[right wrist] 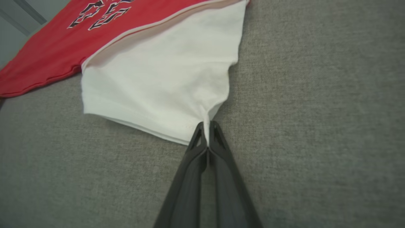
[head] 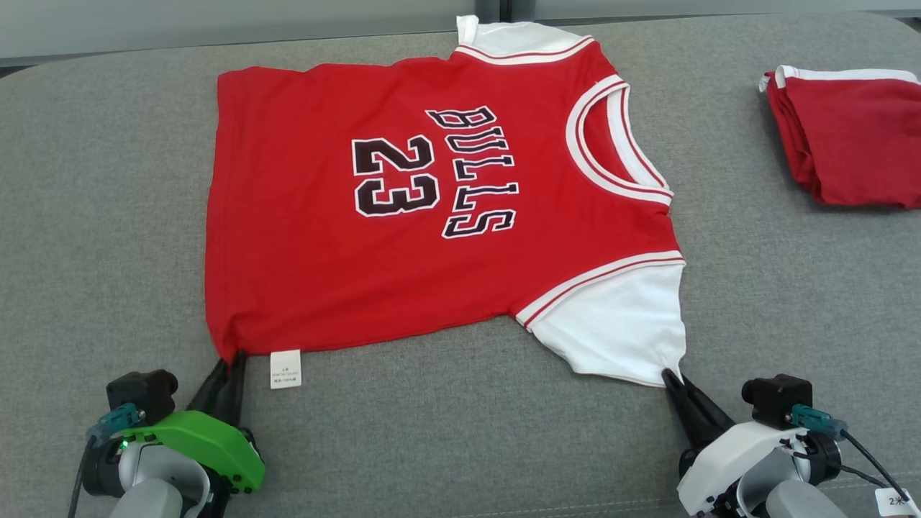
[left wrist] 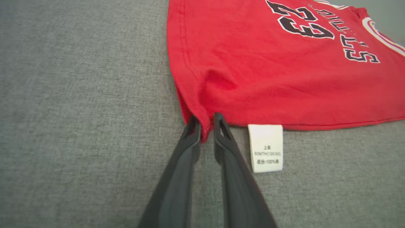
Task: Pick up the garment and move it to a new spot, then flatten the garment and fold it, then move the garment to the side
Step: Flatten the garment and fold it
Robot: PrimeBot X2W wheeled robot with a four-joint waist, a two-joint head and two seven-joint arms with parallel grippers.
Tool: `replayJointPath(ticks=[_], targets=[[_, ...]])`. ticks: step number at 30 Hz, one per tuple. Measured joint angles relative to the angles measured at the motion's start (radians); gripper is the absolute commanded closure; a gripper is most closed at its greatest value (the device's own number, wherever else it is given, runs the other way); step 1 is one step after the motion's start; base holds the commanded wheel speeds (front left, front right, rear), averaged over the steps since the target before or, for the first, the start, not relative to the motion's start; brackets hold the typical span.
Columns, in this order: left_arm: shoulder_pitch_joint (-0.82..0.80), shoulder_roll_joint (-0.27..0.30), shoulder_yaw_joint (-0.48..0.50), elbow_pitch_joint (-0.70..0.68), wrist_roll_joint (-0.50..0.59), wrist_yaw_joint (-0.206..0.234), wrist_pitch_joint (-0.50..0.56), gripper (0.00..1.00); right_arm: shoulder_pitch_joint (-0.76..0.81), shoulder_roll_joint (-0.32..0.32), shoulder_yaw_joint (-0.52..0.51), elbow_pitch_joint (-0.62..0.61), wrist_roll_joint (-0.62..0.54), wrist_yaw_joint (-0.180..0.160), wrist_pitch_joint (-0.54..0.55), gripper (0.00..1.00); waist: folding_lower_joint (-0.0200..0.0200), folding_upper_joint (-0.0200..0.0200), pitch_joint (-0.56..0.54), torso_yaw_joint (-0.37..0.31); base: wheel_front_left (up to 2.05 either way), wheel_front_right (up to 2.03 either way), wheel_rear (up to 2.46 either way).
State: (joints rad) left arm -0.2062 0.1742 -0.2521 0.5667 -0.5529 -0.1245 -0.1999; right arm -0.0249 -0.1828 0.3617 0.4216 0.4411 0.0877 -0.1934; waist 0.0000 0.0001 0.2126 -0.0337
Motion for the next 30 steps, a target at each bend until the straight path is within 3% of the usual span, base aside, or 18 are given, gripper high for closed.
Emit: replayJointPath(ticks=[9, 17, 30], targets=[[0.000, 0.006, -0.069, -0.021, -0.048, 0.000, 0.001, 1.00, -0.008, -0.028, 0.005, 0.004, -0.020, 0.007, -0.017, 1.00, 0.0000, 0.0000, -0.007, 0.004, 0.00, 0.00, 0.00], [0.028, 0.081, -0.081, -0.076, -0.088, 0.000, 0.001, 1.00, 0.050, -0.071, 0.030, -0.043, -0.009, 0.018, -0.017, 1.00, 0.0000, 0.0000, -0.032, 0.012, 0.00, 0.00, 0.00], [0.120, 0.156, -0.103, -0.164, -0.163, -0.003, 0.016, 1.00, 0.114, -0.120, 0.033, -0.145, 0.030, 0.026, 0.010, 1.00, 0.0000, 0.0000, -0.042, -0.015, 0.00, 0.00, 0.00]])
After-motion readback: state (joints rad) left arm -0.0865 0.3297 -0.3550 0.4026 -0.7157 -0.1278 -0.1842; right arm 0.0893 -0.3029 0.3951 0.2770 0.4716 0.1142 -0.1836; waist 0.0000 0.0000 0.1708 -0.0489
